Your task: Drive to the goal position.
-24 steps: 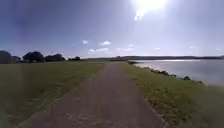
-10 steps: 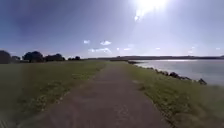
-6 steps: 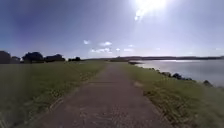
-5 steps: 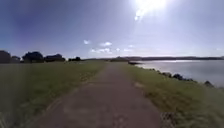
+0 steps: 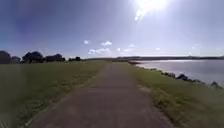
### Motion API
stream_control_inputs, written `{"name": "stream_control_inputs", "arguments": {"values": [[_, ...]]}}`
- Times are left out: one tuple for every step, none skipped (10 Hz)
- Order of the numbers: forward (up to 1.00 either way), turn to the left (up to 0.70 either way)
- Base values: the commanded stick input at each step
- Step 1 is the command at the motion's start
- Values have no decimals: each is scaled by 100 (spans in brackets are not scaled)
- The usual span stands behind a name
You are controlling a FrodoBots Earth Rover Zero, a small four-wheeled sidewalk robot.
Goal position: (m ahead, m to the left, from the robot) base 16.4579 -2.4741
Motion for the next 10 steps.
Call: {"name": "stream_control_inputs", "arguments": {"values": [[70,0],[70,0],[70,0],[70,0],[70,0],[70,0],[70,0],[70,0],[70,0],[70,0]]}}
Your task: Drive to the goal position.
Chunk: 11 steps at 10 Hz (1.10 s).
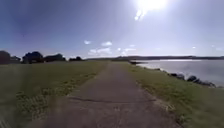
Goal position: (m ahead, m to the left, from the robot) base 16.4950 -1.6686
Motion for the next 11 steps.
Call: {"name": "stream_control_inputs", "arguments": {"values": [[70,0],[70,0],[70,0],[70,0],[70,0],[70,0],[70,0],[70,0],[70,0],[70,0],[70,0]]}}
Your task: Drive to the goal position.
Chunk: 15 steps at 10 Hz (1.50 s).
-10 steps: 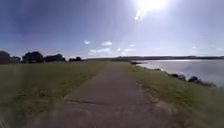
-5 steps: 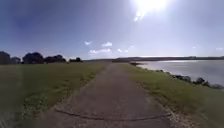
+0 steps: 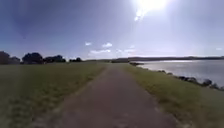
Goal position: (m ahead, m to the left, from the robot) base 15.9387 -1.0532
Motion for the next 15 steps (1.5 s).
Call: {"name": "stream_control_inputs", "arguments": {"values": [[70,0],[70,0],[70,0],[70,0],[70,0],[70,0],[70,0],[70,0],[70,0],[70,0],[70,0],[70,0],[70,0],[70,0],[70,0]]}}
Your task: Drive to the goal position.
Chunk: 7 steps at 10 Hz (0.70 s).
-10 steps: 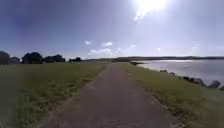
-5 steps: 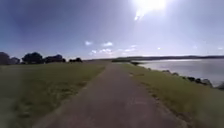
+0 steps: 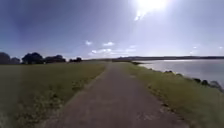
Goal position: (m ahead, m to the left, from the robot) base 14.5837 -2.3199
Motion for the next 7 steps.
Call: {"name": "stream_control_inputs", "arguments": {"values": [[70,0],[70,0],[70,0],[70,0],[70,0],[70,0],[70,0]]}}
